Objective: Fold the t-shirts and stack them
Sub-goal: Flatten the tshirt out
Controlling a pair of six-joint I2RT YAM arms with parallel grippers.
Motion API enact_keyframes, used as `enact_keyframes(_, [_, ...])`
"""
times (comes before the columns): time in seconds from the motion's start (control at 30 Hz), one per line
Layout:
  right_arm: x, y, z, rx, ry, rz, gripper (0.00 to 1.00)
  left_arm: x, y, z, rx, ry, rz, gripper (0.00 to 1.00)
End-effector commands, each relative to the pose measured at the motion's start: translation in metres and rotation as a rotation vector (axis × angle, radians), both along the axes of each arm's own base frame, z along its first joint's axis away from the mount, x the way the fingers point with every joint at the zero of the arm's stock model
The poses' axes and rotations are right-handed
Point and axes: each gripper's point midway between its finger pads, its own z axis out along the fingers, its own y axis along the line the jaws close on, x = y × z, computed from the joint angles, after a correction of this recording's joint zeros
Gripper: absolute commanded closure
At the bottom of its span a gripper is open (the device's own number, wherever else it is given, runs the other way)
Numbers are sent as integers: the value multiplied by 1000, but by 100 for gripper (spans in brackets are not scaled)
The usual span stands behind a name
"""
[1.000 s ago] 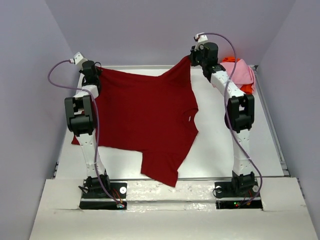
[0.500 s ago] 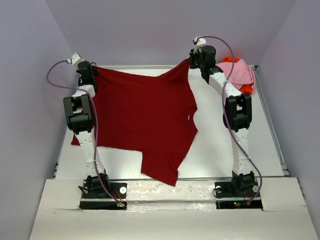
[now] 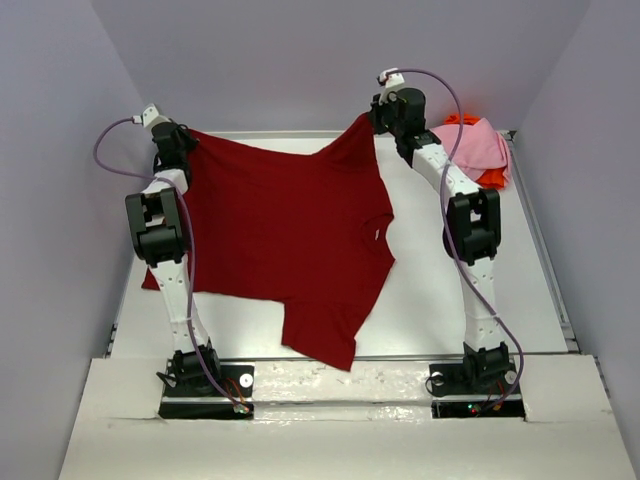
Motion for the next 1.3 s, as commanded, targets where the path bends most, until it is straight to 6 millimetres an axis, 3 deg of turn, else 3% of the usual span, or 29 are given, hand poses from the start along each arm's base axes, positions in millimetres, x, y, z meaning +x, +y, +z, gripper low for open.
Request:
enact_keyframes(0.0, [-20, 13, 89, 25, -178, 34, 100, 6, 8, 56, 41, -134, -23, 100])
enact_keyframes(0.03, [-22, 12, 85, 26, -174, 29, 100, 4, 10, 56, 42, -132, -24, 100])
enact_keyframes(0.17, [-34, 8, 98, 38, -190, 25, 100, 2, 6, 64, 51, -140, -55, 100])
enact_keyframes(0.2, [-39, 7, 109, 46, -206, 26, 100, 0, 5, 68, 52, -144, -65, 100])
enact_keyframes(0.4, [-61, 6, 120, 60, -213, 31, 100, -12, 1, 73, 91, -126, -95, 100])
enact_keyframes(0.43, [-70, 10, 130, 69, -229, 41, 100, -14, 4, 72, 97, -120, -97, 100])
enact_keyframes(0.5, [-76, 9, 124, 73, -217, 41, 100, -19, 3, 75, 117, -112, -113, 100])
enact_keyframes(0.53, [-81, 7, 133, 81, -233, 38, 100, -21, 7, 77, 122, -113, -111, 100])
enact_keyframes(0.93, [-108, 11, 114, 91, -180, 59, 100, -38, 20, 85, 167, -98, -136, 100])
enact_keyframes(1.27, [-113, 9, 107, 88, -168, 55, 100, -44, 22, 78, 203, -76, -198, 100])
